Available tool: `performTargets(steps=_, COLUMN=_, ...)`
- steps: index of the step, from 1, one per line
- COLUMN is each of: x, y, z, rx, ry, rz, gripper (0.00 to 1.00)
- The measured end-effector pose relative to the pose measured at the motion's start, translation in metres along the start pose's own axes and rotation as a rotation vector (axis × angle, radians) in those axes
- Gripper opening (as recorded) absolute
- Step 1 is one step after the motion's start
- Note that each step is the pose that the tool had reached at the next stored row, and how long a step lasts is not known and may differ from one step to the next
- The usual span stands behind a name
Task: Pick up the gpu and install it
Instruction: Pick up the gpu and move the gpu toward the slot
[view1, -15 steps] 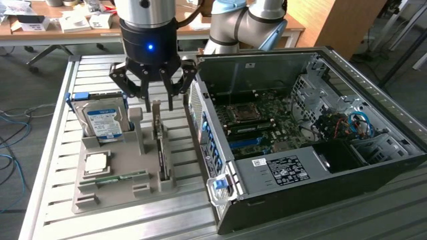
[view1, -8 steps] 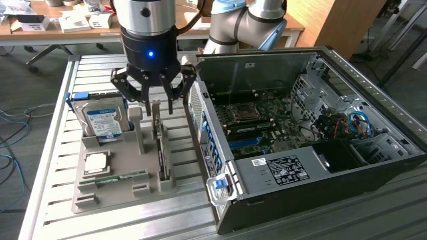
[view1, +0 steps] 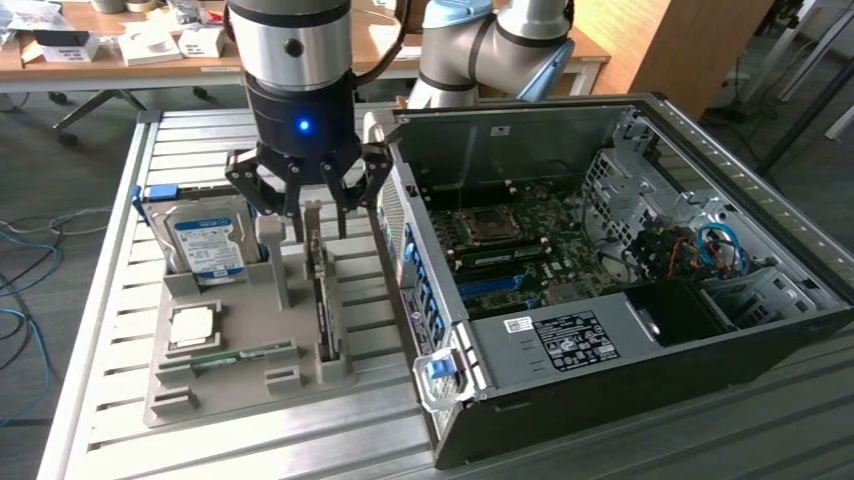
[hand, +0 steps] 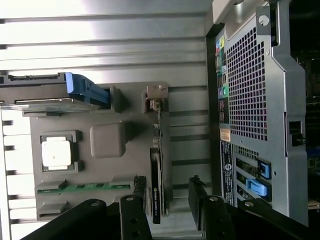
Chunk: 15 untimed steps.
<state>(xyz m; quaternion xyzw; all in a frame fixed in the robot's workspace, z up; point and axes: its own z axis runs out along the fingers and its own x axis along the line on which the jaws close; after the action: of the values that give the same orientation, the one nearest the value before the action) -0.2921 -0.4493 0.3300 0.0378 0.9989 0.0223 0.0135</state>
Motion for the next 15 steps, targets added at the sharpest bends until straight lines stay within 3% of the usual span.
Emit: performTargets(steps=15, x=0.001, y=-0.001, z=0.0227, rx=0.0001, ry=0.0001, rz=0.0, gripper=0.47)
